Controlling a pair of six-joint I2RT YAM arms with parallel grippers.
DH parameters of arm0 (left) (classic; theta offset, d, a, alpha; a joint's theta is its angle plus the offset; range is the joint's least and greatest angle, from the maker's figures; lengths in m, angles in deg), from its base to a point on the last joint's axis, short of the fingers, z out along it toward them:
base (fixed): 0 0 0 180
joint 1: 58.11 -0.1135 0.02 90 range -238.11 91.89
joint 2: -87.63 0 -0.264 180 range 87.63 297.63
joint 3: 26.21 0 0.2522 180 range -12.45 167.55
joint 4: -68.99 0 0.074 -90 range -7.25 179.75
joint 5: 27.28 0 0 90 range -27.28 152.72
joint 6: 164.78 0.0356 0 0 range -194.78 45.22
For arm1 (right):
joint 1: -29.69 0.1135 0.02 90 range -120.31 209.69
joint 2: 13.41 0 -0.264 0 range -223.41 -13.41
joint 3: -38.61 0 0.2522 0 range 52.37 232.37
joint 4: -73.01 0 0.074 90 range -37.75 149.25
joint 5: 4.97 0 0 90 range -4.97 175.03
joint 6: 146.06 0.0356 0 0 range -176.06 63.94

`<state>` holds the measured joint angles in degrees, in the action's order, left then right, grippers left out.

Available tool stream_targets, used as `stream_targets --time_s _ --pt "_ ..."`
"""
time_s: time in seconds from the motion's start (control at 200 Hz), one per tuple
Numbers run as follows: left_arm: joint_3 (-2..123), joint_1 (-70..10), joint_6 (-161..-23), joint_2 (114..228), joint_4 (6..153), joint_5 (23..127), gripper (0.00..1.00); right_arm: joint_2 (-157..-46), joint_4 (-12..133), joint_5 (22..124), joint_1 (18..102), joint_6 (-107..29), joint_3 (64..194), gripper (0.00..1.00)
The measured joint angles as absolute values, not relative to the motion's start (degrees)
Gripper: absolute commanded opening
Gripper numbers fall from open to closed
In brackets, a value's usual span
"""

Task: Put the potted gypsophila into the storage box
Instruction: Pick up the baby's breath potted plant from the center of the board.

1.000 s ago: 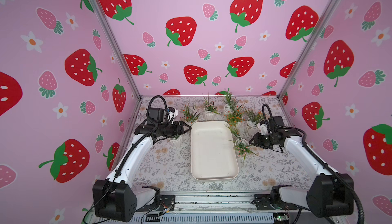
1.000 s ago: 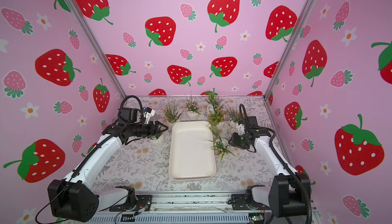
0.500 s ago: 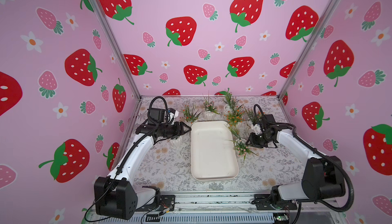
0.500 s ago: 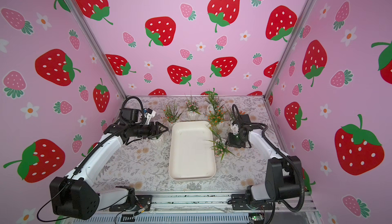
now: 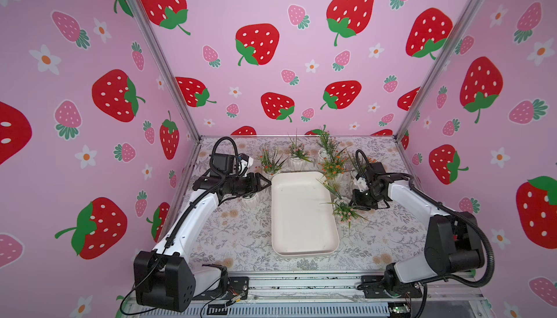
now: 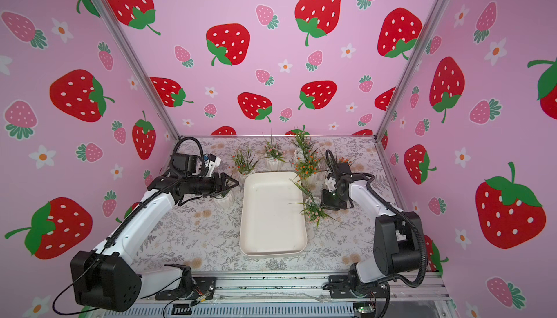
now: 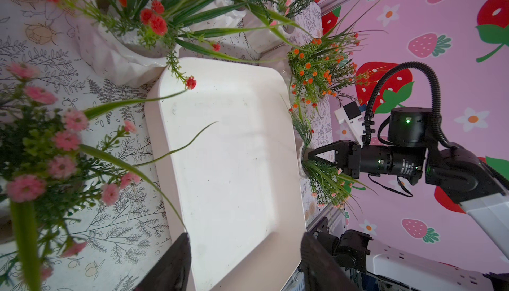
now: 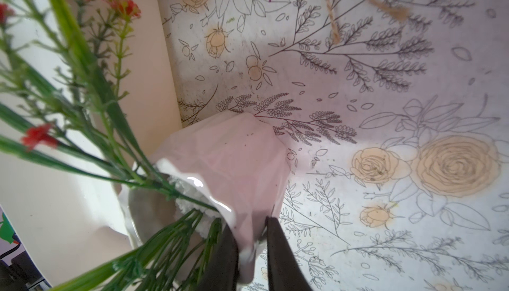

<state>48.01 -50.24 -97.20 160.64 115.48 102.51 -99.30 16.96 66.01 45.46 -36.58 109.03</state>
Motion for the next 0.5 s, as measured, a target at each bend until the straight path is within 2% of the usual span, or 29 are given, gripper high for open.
stream_targets --time_s 0.255,0.5 --pt "48.01 -50.34 -97.02 160.64 116.15 102.16 0.65 -99.26 17.03 67.19 45.46 -36.60 109.25 0.06" --pt "48.01 -50.34 -97.02 160.86 116.15 102.16 0.65 -97.62 14.93 68.98 45.26 -36.62 109.25 0.04"
